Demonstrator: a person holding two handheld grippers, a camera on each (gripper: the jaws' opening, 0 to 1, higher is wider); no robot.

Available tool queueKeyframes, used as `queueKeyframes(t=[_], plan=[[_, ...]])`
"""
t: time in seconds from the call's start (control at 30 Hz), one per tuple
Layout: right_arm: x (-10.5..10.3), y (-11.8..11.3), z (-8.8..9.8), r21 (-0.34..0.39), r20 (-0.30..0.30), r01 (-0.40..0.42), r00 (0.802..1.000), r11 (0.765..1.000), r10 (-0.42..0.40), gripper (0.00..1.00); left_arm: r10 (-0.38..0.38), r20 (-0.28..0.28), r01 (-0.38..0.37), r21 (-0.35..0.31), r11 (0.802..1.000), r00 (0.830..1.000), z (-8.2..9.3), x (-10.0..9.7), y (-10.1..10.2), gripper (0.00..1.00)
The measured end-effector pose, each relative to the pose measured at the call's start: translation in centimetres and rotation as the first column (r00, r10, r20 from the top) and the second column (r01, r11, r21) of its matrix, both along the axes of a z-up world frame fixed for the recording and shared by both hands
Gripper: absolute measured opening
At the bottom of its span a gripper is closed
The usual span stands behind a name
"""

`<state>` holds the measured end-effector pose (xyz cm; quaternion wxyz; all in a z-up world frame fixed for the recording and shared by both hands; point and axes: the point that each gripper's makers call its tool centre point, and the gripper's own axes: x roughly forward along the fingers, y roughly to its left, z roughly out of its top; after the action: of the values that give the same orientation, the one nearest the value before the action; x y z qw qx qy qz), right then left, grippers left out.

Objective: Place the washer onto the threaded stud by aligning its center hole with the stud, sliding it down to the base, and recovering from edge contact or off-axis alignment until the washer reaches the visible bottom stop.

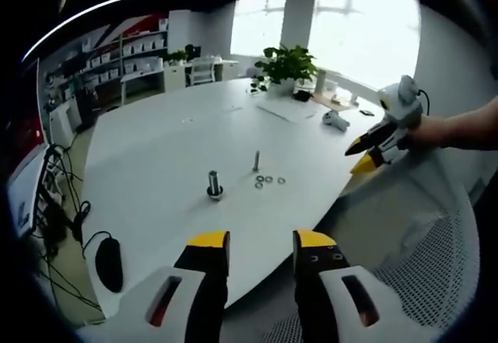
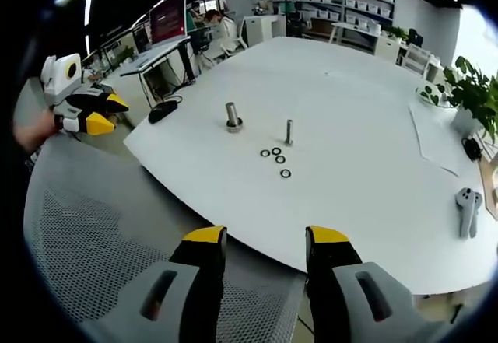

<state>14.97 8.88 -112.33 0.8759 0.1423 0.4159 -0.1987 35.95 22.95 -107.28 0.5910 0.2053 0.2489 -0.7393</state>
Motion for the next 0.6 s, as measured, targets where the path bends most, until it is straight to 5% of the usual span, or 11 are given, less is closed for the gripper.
queueKeyframes(t=[0.2,0.6], plan=[[0.4,0.3,-0.4,0.003,-0.016,-0.021,1.0,1.0,0.021,0.43,0.017,-0.045,-0.017,-0.014,1.0,0.999,0.2,0.3,-0.2,0.32],[0.4,0.4,-1.0,0.067,-0.062,-0.054,0.996,0.996,0.058,0.45,0.021,-0.021,-0.022,-0.023,0.999,1.0,0.2,0.6,-0.2,0.31]])
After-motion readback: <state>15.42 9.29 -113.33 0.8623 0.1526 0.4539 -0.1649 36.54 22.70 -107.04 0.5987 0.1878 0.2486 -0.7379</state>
